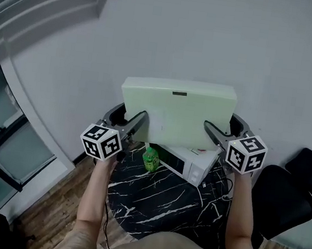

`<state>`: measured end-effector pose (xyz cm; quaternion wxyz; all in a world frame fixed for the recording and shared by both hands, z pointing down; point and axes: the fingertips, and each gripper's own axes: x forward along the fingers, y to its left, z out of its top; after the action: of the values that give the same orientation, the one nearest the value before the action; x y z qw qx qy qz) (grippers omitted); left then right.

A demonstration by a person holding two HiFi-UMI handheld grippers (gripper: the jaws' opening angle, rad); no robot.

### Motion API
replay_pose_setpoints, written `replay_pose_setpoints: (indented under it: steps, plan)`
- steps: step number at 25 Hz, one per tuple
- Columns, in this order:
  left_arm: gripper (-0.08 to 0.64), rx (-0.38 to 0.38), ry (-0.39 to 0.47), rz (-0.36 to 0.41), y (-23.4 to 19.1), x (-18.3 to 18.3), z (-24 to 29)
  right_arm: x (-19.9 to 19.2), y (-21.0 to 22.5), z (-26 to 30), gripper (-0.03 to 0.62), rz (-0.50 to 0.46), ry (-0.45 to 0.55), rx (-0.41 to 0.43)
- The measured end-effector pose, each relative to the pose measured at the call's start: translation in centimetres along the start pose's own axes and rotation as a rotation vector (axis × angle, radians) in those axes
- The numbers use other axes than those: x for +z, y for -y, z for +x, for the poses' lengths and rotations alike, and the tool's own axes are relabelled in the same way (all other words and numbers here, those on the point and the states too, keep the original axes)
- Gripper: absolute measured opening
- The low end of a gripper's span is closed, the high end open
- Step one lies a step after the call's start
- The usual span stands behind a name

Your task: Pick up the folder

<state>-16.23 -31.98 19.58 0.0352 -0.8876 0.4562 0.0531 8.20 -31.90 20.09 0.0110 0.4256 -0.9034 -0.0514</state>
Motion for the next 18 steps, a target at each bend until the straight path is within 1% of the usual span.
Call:
replay_pose_setpoints:
  steps: [7, 18]
  plan:
    - [0.313, 0.003, 0.011, 0.026, -0.7, 1.5, 0.0, 1.0, -0.2, 0.8, 0.33, -0.005, 0.008, -0.003]
    - [0.313, 0.006, 0.02, 0.017, -1.8, 1.0, 0.3, 0.9, -0.1, 2.0, 0.33, -0.018, 0.005, 0.003]
